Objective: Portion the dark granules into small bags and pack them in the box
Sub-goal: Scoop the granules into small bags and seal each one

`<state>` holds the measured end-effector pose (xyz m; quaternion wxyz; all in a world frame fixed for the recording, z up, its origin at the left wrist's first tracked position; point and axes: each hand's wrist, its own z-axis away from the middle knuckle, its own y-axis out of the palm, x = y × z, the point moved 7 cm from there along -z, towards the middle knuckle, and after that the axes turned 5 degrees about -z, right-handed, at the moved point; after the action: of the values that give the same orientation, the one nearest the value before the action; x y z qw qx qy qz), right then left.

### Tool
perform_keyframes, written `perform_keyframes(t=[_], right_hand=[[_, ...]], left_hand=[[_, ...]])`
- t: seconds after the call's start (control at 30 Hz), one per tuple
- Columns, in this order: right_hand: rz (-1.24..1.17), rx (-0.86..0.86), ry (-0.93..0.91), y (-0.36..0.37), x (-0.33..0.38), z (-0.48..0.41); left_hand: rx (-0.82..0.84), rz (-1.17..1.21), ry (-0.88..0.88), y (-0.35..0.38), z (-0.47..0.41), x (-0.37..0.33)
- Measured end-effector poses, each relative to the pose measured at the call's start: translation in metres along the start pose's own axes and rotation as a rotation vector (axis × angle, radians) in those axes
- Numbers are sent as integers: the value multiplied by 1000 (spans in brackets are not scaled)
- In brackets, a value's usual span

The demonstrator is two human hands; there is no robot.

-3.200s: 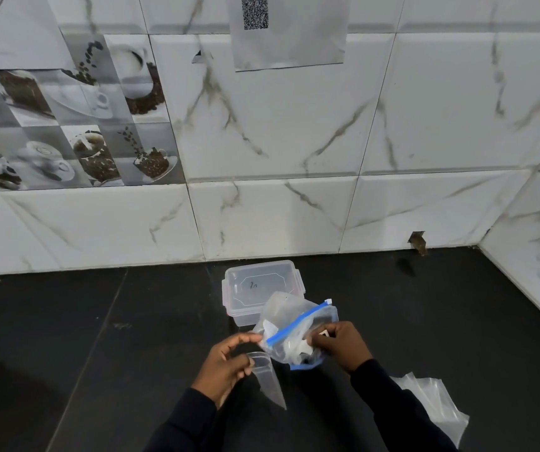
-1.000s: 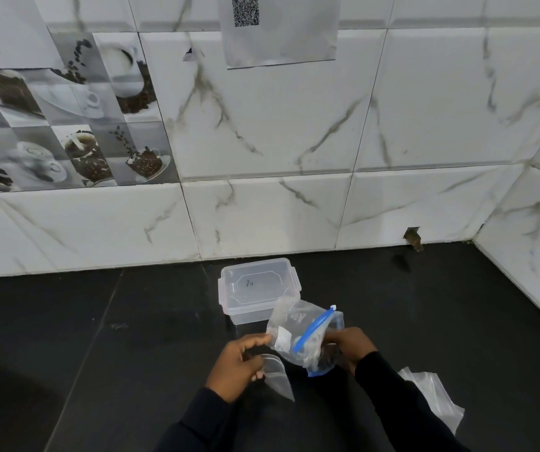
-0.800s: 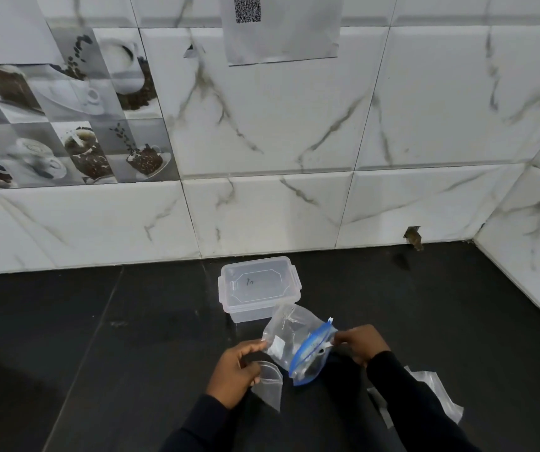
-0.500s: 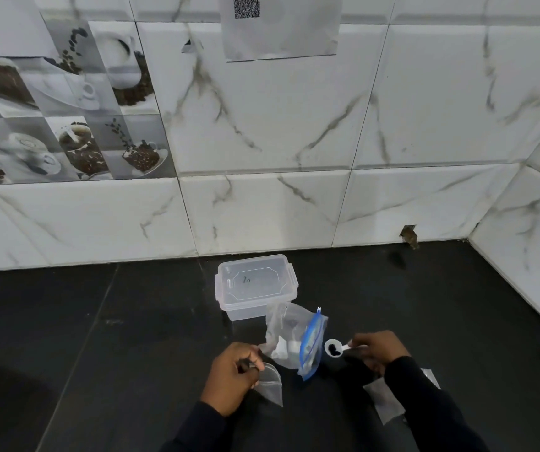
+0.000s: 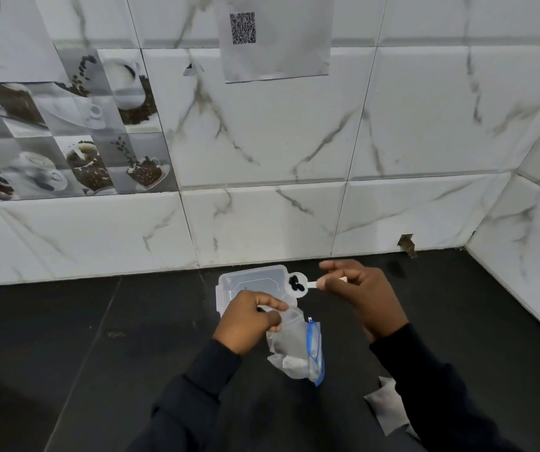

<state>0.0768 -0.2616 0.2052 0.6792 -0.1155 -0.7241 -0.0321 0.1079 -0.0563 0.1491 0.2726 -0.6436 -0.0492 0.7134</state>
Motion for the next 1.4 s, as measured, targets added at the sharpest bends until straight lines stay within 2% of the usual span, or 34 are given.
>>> perform_keyframes(t=[0.17, 0.5, 0.6, 0.8, 0.9, 0.97, 1.03, 1.13, 1.2, 1.23, 1.3, 1.33, 1.37, 1.4], right_hand=[[390, -77, -367, 17, 20, 23], [713, -153, -882, 36, 12, 53], [777, -186, -957, 36, 6, 59], [775, -240, -945, 31, 1, 61], [671, -268, -890, 24, 4, 61], [510, -325, -756, 10, 6, 54], [385, -392, -521, -13, -7, 38], [355, -450, -95, -60, -70, 16], [420, -340, 199, -77, -131, 12], [515, -208, 324, -75, -161, 14], [925, 120, 337, -55, -198, 17], [1043, 212, 266, -44, -206, 15], [1071, 271, 192, -32, -210, 11], [1028, 318, 195, -22, -215, 7]], left_hand=[[-25, 19, 1, -8, -3, -22], [-17, 45, -30, -9, -7, -21], [-3, 43, -22, -8, -9, -21], [-25, 74, -22, -8, -13, -15], [-28, 82, -27, -8, -15, -11], [-20, 84, -37, -10, -16, -4], [-14, 131, -68, -11, -16, 11], [12, 147, -166, -5, -13, 51], [88, 96, -241, 11, -9, 80], [124, 72, -280, 21, -7, 93], [175, 54, -332, 41, -4, 110], [191, 59, -344, 50, -5, 114], [196, 72, -351, 58, -6, 116], [194, 84, -356, 62, -7, 118]])
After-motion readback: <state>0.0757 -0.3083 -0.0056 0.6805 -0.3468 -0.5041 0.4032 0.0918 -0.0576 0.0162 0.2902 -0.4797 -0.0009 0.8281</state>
